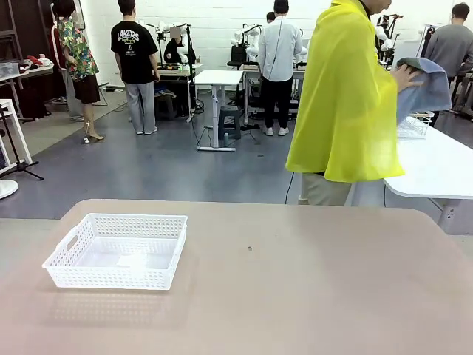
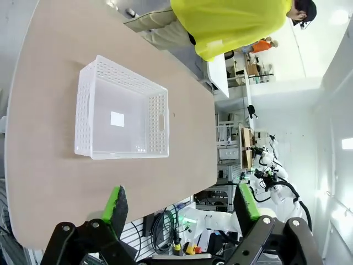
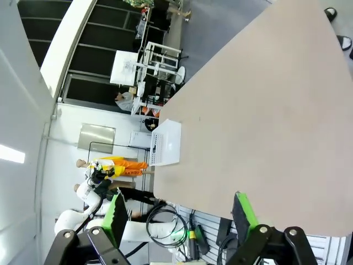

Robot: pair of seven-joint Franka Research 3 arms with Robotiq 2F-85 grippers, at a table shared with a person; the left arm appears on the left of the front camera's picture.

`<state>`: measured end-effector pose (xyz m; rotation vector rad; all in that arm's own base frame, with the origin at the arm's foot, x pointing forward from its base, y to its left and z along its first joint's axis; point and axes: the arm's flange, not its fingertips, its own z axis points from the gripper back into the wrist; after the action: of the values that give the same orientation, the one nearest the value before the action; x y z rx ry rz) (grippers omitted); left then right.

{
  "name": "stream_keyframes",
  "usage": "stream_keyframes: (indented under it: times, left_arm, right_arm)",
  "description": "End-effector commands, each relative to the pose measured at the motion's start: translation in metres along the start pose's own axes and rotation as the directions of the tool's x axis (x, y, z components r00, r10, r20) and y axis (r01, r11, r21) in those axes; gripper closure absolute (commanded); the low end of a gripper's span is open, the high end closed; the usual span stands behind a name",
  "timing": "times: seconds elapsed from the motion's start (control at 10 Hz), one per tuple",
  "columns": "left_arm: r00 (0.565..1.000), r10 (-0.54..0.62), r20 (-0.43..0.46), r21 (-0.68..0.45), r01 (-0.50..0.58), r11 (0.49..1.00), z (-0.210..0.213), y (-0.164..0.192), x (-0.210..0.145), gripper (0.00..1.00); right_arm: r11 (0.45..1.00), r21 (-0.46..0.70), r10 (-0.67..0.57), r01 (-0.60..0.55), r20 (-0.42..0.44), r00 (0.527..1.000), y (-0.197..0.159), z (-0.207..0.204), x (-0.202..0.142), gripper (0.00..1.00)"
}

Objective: Clean and organize the cups into the basket.
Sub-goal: Pick up the Organizing basket and move it to the center of the table, then pick up the Reusable plastic cup from the right side of the table and place it inside the Organizing basket.

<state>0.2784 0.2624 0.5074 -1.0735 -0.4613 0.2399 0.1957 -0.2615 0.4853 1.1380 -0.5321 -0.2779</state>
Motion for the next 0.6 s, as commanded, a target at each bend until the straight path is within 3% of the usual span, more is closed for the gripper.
stream_keyframes:
  times: [0.0,0.5]
  left_arm:
    - [1.0,0.003,-0.002,0.008,-0.003,1.0,-0.0089,-0.0013,0.0026,0.0]
    - [1.0,0.003,-0.002,0.008,-0.003,1.0,-0.0089,-0.0013,0.0026,0.0]
  right_arm:
    - [1.0,0.007,-0.004,0.004,-0.02,1.0,-0.0022,-0.0092,0.0008,0.0]
    - [1.0,0.007,-0.004,0.004,-0.02,1.0,-0.0022,-0.0092,0.0008,0.0]
